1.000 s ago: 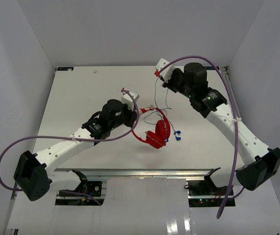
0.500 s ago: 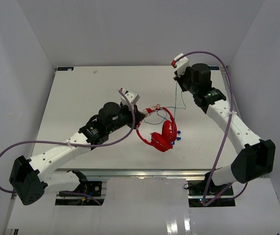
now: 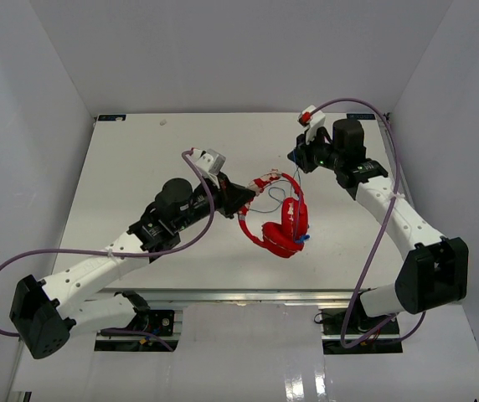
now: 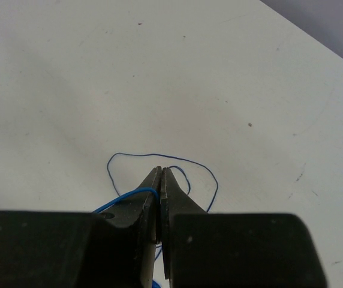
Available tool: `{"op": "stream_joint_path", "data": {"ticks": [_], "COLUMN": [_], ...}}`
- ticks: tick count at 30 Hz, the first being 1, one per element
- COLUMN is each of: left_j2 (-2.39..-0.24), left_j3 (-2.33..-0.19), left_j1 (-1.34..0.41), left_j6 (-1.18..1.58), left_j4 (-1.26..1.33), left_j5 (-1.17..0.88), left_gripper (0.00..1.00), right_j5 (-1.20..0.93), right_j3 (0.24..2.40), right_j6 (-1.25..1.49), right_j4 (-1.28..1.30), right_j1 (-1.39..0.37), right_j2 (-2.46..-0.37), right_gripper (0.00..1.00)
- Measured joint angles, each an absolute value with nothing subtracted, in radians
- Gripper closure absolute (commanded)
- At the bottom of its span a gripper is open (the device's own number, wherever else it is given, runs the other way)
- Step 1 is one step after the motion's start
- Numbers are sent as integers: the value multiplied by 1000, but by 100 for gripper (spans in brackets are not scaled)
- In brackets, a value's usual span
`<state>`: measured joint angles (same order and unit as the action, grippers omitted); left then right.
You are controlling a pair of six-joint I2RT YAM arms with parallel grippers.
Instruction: Wrap the headphones
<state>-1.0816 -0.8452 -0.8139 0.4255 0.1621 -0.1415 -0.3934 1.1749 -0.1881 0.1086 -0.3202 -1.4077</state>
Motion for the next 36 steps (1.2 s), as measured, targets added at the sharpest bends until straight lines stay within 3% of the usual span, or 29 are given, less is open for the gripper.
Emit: {"op": "stream_joint_path", "data": {"ticks": [9, 18, 26, 36], "left_j2": [-1071, -1195, -1269, -1279], "left_j3": [-848, -953, -1076, -1278], "left_j1": [-814, -822, -857, -864], "left_j6": [556, 724, 776, 737], "left_j4": [277, 375, 377, 313], "left_j5": [-117, -43, 101, 310], "left_gripper": [100, 100, 100, 100], "right_j5": [-728, -1024, -1115, -1151], "right_j3": [1066, 984, 923, 834], "right_j6": [-97, 272, 653, 755], "right_j4": [-7, -401, -864, -1032], "right_j1": [-286, -285, -284, -290], "right_j2": [-1385, -1397, -1488, -1497], "right_gripper": [92, 91, 92, 91]}}
